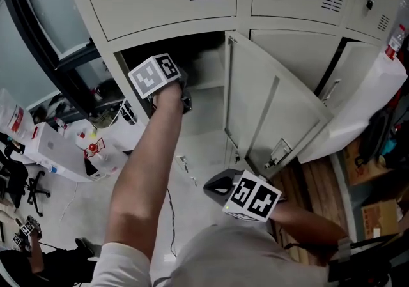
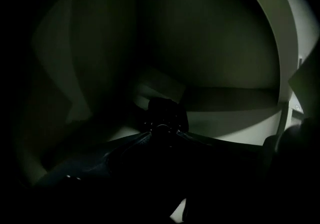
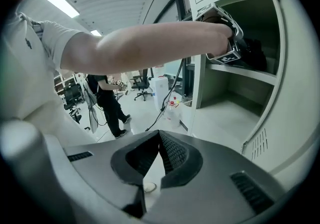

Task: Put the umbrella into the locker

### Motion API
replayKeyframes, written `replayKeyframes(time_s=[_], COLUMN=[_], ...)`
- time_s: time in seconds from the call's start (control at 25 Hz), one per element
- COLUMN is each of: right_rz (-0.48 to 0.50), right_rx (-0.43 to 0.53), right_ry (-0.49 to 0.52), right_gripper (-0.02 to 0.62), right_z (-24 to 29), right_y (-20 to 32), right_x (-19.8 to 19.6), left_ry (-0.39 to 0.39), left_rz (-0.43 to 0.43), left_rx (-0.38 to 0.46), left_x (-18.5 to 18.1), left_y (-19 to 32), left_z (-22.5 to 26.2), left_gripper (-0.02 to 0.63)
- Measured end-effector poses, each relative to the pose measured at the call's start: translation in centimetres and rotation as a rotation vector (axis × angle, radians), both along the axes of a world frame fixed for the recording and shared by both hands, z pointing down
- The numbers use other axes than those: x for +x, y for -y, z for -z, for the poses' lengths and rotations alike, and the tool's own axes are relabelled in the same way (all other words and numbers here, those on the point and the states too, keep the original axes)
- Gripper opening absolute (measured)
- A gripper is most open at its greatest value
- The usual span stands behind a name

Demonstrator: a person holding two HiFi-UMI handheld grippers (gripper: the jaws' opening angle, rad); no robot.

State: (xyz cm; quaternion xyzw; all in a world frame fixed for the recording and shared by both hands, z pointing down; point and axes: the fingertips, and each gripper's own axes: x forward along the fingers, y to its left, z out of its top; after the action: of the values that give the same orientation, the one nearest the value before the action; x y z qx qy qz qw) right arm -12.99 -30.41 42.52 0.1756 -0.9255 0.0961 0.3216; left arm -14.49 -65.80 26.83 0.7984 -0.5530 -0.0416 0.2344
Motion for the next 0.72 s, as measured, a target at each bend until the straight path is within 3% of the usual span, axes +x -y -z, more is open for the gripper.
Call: replayKeyframes(time_s=[0.24, 0.72], right_rz=[-0.042, -0.090], right_rx=[0.005, -0.006], right_ry=[0.008, 0.024], right_gripper=[0.015, 0.015], right_z=[0.1, -0.3], right_y=[0.7, 0.7], right_x=[0.3, 1.6], left_ry=[0.176, 0.357], left_rz=[-0.038, -0.068], left_rx=[0.038, -0.004], left_x=[1.7, 3.0], left_y=[1.4, 2.8], left_z=[0.1, -1.9], left_gripper=[0.161, 0.163])
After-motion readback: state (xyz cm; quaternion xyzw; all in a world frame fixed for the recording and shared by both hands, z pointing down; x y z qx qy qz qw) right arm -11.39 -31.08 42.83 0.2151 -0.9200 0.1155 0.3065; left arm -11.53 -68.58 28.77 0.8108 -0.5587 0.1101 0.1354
